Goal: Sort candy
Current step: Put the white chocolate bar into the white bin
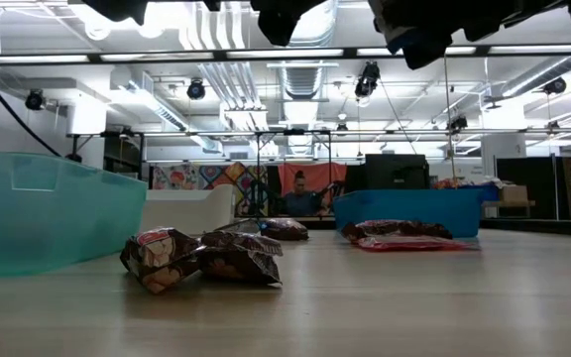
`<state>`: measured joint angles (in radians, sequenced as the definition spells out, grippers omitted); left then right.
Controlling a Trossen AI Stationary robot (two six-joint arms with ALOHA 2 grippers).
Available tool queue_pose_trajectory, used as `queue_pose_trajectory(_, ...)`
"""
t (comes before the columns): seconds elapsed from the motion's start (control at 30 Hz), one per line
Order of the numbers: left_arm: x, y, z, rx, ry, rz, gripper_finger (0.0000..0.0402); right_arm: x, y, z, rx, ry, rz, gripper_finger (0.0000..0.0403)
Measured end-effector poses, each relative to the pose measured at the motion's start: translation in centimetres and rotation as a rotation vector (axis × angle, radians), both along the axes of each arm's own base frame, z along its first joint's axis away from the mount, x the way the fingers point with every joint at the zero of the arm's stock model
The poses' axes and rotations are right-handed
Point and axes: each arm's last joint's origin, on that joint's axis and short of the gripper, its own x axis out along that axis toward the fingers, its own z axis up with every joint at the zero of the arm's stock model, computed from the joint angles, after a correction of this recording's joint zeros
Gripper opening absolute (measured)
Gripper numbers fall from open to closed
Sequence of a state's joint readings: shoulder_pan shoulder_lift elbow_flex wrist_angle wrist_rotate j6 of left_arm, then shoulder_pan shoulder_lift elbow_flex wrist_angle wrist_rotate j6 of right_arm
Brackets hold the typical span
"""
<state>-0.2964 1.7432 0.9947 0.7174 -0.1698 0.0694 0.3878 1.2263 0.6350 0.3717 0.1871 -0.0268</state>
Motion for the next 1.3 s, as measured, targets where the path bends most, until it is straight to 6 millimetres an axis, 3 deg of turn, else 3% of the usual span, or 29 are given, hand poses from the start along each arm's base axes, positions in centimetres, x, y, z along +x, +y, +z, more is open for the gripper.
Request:
queue_pose_trajectory(0.1,0.1,0.4,0.0,-0.021,0.004,0.012,0.0015,0.0,-0.2,0.0,0.003,0.000,-0.058,0.0070)
queue_pose_trajectory(0.37,-0.4,1.1,0.8,-0.014,0.044,0.029,0.0009,-0.2,-0.5,0.1,0.028,0.014,-0.145,0.0138)
queue_pose_trajectory(0.5,-1.7,2.0,2.1,0.017,0.128,0.105,0.0005,-0.7,-1.0,0.5,0.008,0.018,-0.226,0.0179)
queue_pose_trajectory(0.63,-4.1,3.4,3.3,0.098,0.289,0.294,0.0007,-1.2,-1.3,1.0,0.020,0.008,-0.288,0.0209)
queue_pose_trajectory(0.8,-8.1,7.1,4.3,0.123,0.494,0.626,0.0007,-1.4,-1.4,1.2,0.038,0.007,-0.297,0.0227)
queue_pose_trajectory(0.97,-11.4,12.2,4.0,-0.024,0.666,0.923,0.0007,-1.3,-1.4,1.0,0.041,0.013,-0.300,0.0231)
queue_pose_trajectory(1.13,-12.6,16.8,2.7,-0.142,0.757,1.159,0.0008,-1.3,-1.4,1.0,0.056,0.019,-0.305,0.0231)
queue_pose_trajectory(1.3,-12.5,20.1,1.2,-0.170,0.843,1.221,0.0008,-1.3,-1.4,0.9,0.056,0.019,-0.306,0.0231)
